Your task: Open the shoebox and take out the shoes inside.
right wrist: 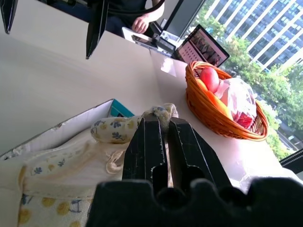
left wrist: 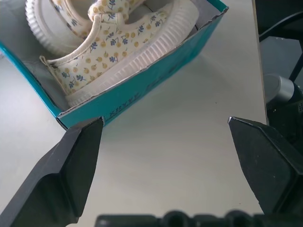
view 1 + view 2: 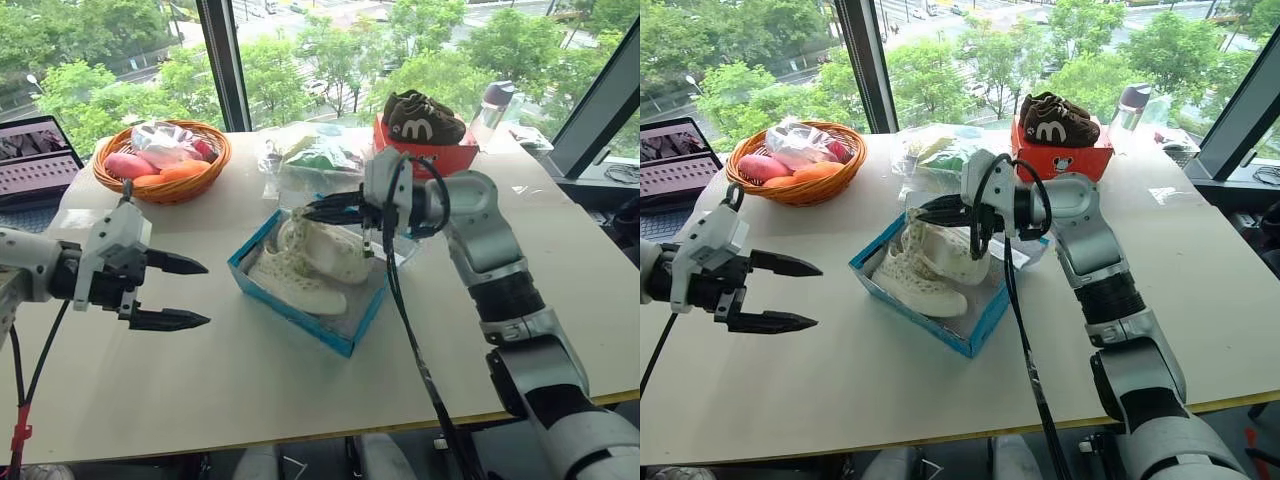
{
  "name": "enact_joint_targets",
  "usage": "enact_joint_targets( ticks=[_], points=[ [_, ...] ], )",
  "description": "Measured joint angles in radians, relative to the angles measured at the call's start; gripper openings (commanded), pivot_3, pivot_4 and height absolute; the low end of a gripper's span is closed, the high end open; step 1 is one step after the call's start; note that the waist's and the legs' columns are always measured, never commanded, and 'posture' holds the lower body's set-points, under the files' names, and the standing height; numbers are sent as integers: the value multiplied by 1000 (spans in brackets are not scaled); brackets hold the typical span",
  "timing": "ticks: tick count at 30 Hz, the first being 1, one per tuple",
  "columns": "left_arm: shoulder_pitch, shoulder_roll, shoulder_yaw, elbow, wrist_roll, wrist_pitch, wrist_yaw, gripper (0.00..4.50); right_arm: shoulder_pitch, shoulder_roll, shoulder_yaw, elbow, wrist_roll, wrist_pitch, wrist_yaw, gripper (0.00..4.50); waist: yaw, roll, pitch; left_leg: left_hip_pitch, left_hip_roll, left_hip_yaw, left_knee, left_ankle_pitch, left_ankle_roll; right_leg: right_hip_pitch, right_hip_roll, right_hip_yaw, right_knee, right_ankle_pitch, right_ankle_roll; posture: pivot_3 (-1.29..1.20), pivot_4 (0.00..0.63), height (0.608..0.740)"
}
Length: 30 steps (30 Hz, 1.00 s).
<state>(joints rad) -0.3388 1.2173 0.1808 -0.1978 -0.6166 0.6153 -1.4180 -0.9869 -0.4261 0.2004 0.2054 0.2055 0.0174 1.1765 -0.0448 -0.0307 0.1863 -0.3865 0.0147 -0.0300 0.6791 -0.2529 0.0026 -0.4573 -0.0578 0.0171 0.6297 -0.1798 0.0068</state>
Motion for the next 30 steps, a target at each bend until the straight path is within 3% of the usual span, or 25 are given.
enact_joint_targets(
  ticks=[14,21,27,30],
  points=[
    [0,-7,-1,1,0,-1,1,4500,-59,-24,-49,60,16,20,1,44,1,0,0,0,0,0,0,0,0,0,0,0,0,0,0,0,150,740],
    [-22,-37,-26,7,0,-3,-1,4500,-132,-167,-144,107,35,100,-12,44,4,0,0,-1,-1,0,0,0,0,0,-1,0,0,0,0,0,150,740],
    [-95,-84,-111,58,46,-36,-10,4500,-155,-330,-291,279,44,366,-190,44,12,0,0,-1,-1,0,0,0,0,0,-1,0,-1,1,-2,0,150,740],
    [-132,-115,-159,99,76,-52,-22,4500,-75,-374,-377,286,64,453,-245,44,11,0,0,-2,-1,0,-1,0,0,0,-1,0,-2,1,-3,0,150,740]
  ],
)
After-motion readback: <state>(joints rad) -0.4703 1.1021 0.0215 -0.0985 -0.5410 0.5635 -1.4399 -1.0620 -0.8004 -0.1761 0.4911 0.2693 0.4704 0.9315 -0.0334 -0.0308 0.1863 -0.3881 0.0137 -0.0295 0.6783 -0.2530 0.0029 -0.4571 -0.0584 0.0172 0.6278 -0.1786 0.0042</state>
